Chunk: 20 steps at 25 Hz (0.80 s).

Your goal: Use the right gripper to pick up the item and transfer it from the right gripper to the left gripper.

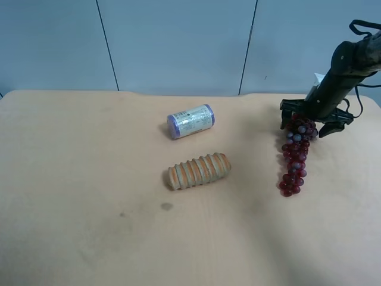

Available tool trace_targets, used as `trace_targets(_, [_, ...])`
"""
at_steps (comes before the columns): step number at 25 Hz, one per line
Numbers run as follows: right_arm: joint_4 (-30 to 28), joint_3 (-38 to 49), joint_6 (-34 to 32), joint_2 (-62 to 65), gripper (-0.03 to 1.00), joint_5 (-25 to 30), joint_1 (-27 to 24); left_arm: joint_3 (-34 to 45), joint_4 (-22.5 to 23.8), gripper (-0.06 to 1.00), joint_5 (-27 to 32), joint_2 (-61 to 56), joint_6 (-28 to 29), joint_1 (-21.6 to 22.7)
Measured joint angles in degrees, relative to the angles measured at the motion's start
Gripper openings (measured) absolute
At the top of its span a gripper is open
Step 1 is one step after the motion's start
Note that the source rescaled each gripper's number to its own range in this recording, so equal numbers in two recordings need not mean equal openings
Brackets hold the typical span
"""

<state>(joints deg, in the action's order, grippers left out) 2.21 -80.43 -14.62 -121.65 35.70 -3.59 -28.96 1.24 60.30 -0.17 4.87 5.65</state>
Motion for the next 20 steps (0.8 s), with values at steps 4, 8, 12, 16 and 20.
trace_targets(4, [0.0, 0.0, 0.03, -0.12, 0.76, -0.2, 0.0, 0.0, 0.0, 1.0, 0.0, 0.0, 0.0, 0.0])
trace_targets(8, [0.0, 0.0, 0.07, -1.07, 0.72, -0.2, 0.0, 0.0, 0.0, 1.0, 0.0, 0.0, 0.0, 0.0])
trace_targets(12, [0.0, 0.0, 0.07, -1.48, 0.43, -0.15, 0.0, 0.0, 0.0, 1.0, 0.0, 0.0, 0.0, 0.0])
trace_targets(16, [-0.02, 0.0, 0.07, -1.53, 0.09, 0.07, 0.0, 0.0, 0.0, 1.0, 0.0, 0.0, 0.0, 0.0])
trace_targets(20, [-0.02, 0.0, 0.07, -1.53, 0.07, 0.46, 0.0, 0.0, 0.0, 1.0, 0.0, 0.0, 0.0, 0.0])
